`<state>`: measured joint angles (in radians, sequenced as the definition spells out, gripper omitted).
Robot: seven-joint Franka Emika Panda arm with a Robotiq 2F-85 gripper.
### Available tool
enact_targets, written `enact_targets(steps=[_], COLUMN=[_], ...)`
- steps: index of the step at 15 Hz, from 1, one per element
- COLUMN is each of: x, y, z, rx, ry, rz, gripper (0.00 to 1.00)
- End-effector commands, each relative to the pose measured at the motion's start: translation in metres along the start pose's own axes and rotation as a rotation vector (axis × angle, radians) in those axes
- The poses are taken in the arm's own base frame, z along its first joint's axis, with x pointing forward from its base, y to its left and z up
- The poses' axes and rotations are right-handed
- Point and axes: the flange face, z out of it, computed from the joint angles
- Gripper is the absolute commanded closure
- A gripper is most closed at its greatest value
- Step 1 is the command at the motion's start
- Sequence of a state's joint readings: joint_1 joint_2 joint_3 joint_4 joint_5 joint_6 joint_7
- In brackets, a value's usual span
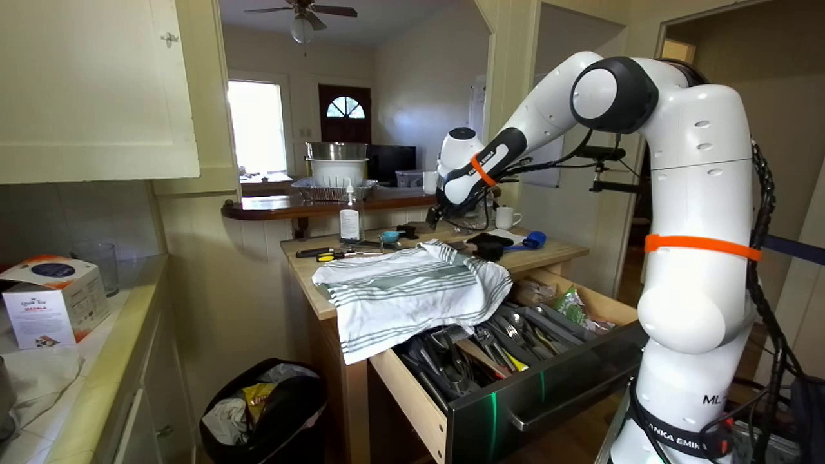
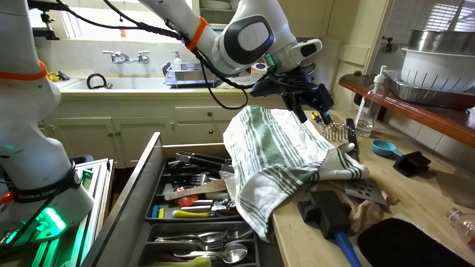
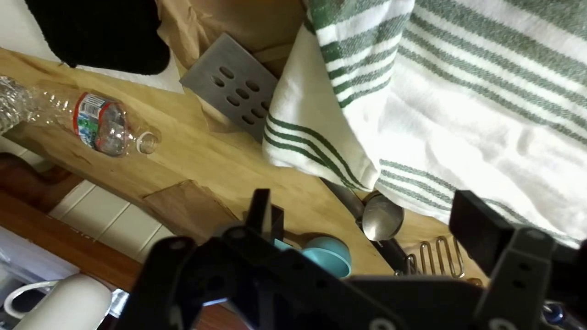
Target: Unfold the towel completely
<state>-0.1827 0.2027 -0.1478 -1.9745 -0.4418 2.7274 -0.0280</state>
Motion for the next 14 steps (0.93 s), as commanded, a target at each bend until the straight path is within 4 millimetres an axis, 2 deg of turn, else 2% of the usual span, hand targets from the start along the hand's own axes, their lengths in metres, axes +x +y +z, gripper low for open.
enact_targets(steps=[1,7,11,14], x=[0.006,0.026,0.042,0.050], y=[0.002,-0.006,-0.012,-0.020], z=[0.022,0.078,0.105,0.120], rx=[-0.023,-0.069,-0.094,-0.102], ry=[-0.025,-0.043,-0.048,-0.059], rz=[-0.006,-0.052,-0.081,-0.098], gripper=[0.00,0.00,0.00,0.18])
